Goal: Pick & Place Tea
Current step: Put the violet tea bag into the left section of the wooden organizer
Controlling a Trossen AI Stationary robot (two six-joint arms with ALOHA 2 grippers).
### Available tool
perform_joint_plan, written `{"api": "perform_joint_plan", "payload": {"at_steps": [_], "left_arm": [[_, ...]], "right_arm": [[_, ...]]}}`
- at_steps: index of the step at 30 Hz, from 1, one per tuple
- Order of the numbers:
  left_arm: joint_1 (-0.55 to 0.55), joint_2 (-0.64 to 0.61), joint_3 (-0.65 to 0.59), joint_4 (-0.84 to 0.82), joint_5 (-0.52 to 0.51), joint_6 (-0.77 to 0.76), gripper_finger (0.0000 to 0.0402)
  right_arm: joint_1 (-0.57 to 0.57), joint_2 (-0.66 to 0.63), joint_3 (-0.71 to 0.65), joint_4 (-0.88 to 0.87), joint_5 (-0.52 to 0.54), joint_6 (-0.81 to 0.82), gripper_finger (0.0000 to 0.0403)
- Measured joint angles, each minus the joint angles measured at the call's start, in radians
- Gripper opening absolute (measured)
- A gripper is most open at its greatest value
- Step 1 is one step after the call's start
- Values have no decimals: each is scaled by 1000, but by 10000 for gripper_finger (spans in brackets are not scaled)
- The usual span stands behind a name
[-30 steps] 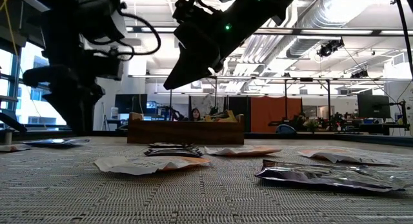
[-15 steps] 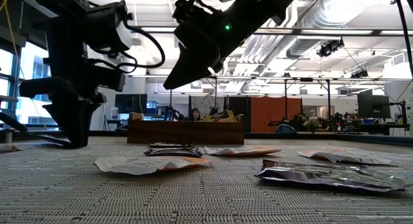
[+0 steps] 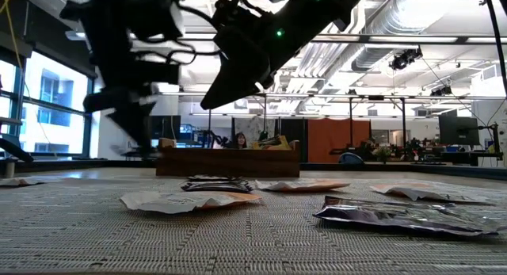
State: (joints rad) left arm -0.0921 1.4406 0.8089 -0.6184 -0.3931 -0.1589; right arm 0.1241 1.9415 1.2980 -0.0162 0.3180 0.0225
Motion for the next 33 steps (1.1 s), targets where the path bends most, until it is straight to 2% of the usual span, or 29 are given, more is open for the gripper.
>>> {"api": "perform_joint_plan", "payload": {"at_steps": [4, 10, 13, 16, 22, 26, 33], "left_arm": [[0, 0, 54, 50, -183, 98, 3], [0, 0, 64, 210, -489, 285, 1], [1, 23, 66, 277, -587, 367, 1], [1, 51, 66, 280, -622, 432, 1], [1, 144, 68, 293, -628, 495, 1], [1, 207, 68, 294, -700, 509, 1], [1, 246, 68, 279, -675, 529, 1]], "right_arm": [[0, 0, 0, 3, 0, 3, 129], [0, 0, 1, 3, 0, 3, 129], [0, 0, 1, -1, 0, 3, 129], [0, 0, 1, -3, -5, 3, 129], [0, 0, 1, -6, -40, 3, 129], [0, 1, 0, -9, -41, 2, 129], [0, 1, -1, -21, -42, 3, 129]]}}
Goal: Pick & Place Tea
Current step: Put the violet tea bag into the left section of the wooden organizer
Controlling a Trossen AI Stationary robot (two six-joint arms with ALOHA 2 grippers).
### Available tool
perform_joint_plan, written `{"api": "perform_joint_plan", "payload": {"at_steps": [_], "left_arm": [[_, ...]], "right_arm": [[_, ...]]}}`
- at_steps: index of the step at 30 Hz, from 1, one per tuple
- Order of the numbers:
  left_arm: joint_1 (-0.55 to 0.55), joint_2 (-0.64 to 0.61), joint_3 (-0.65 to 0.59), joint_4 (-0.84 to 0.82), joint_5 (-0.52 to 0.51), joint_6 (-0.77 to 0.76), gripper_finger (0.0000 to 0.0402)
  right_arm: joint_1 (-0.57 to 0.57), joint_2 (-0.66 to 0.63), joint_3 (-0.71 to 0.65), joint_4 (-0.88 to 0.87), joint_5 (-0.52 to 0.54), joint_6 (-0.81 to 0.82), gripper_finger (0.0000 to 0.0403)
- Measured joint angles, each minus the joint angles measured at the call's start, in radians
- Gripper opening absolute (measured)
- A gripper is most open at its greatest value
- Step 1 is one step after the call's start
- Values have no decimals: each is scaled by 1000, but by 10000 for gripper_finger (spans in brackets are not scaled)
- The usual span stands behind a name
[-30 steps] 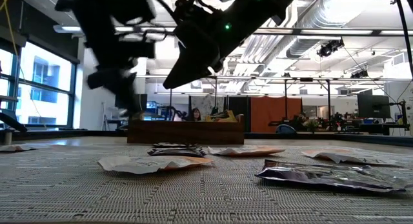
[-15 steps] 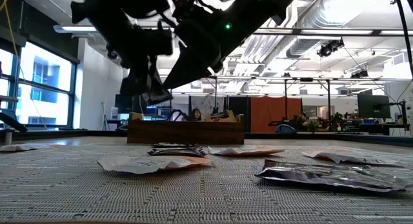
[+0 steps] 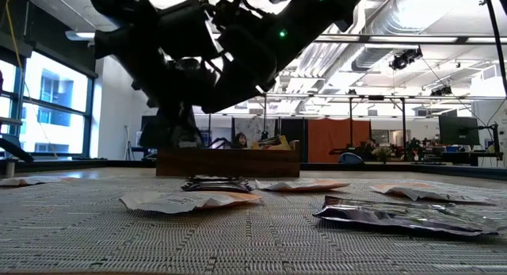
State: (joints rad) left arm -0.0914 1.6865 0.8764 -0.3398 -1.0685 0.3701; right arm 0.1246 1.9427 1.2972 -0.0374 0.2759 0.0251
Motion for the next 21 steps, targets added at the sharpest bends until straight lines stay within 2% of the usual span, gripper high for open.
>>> {"api": "perform_joint_plan", "payload": {"at_steps": [7, 15, 21], "left_arm": [[0, 0, 0, 1, 30, 21, 1], [0, 0, 0, 10, 132, 23, 4], [0, 0, 0, 52, 136, 22, 57]], "right_arm": [[0, 0, 0, -8, -1, 0, 129], [-1, 0, 0, -7, 1, 1, 129], [-1, 0, 0, -4, 2, 1, 129]]}}
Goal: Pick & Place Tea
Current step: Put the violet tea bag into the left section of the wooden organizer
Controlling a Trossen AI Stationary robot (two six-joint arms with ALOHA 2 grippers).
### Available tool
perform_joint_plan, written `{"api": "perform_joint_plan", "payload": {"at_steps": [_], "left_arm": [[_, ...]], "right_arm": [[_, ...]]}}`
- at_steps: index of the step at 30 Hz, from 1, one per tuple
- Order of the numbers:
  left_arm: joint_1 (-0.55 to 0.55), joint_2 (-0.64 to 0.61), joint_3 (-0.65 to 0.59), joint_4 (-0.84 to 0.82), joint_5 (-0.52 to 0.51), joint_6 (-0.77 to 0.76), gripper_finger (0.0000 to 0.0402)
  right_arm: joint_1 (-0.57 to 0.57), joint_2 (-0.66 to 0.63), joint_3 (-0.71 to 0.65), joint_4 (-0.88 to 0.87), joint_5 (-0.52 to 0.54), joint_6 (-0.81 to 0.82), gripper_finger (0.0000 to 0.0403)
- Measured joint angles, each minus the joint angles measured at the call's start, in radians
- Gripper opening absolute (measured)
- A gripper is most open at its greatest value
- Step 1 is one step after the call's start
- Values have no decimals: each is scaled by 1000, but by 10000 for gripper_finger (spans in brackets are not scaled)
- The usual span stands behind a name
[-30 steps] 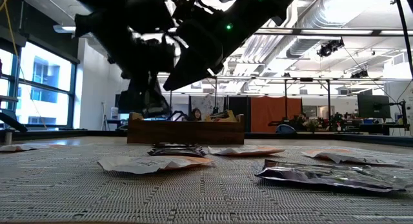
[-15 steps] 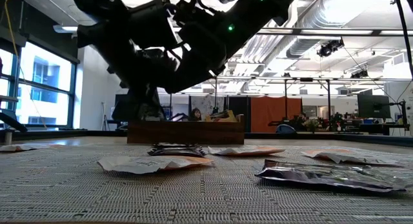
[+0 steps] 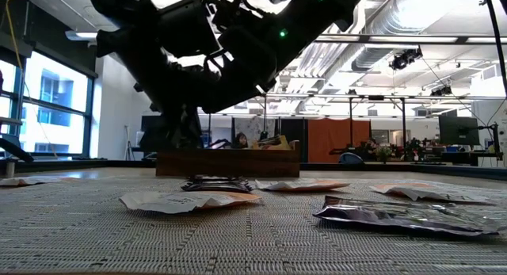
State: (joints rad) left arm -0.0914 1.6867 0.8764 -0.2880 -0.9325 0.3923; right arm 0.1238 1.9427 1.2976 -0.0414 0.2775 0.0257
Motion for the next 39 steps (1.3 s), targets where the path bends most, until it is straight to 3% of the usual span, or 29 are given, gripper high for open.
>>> {"api": "perform_joint_plan", "payload": {"at_steps": [5, 10, 17, 22, 29, 39], "left_arm": [[0, 0, 0, 5, 2, -25, 112], [-2, -24, 0, -38, -4, -82, 141], [-8, -128, 50, -253, 36, -349, 144], [-22, -284, 46, -400, 132, -511, 144], [-41, -482, 48, -589, 177, -761, 144], [-73, -548, 45, -616, 226, -819, 144]], "right_arm": [[0, 0, 0, 0, 0, 0, 129], [0, 0, 0, 0, 0, 1, 129], [0, 0, 1, 2, 4, 2, 129], [0, -2, 2, -9, -1, 3, 129], [0, -2, -6, -15, -43, 35, 129], [-21, -2, -79, 74, -37, 132, 129]]}}
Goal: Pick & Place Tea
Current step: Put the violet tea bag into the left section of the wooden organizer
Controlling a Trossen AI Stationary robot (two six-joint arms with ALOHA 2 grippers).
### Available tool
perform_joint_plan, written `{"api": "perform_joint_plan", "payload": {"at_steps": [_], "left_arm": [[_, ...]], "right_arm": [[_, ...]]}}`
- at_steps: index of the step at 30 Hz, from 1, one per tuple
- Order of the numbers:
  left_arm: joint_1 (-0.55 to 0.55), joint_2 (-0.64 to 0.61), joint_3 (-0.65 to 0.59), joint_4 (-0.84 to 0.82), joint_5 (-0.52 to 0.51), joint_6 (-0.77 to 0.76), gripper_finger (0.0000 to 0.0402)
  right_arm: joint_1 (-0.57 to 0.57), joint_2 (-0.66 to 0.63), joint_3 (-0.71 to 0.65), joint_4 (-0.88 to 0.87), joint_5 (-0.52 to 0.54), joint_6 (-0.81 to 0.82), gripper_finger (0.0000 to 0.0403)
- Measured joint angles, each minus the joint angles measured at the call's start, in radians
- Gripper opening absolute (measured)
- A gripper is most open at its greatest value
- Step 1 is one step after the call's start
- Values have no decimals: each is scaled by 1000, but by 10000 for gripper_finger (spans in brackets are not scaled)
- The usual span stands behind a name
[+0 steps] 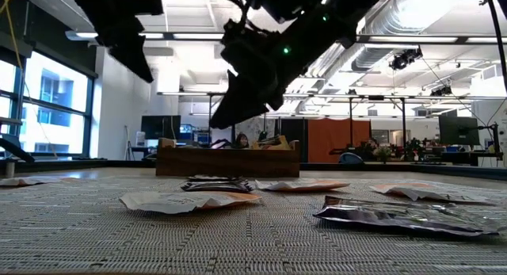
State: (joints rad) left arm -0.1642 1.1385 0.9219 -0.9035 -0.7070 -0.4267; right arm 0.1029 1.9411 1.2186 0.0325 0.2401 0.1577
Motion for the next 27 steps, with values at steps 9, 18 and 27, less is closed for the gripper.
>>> {"api": "perform_joint_plan", "payload": {"at_steps": [9, 18, 27], "left_arm": [[0, 38, -31, 203, 137, 137, 144], [1, 35, -127, 387, 223, 239, 144], [0, 36, -154, 385, 203, 237, 144]], "right_arm": [[48, 0, 5, 10, -20, -34, 129], [155, -31, 5, -115, -203, 1, 129], [267, -49, -6, -281, -248, 185, 129]]}}
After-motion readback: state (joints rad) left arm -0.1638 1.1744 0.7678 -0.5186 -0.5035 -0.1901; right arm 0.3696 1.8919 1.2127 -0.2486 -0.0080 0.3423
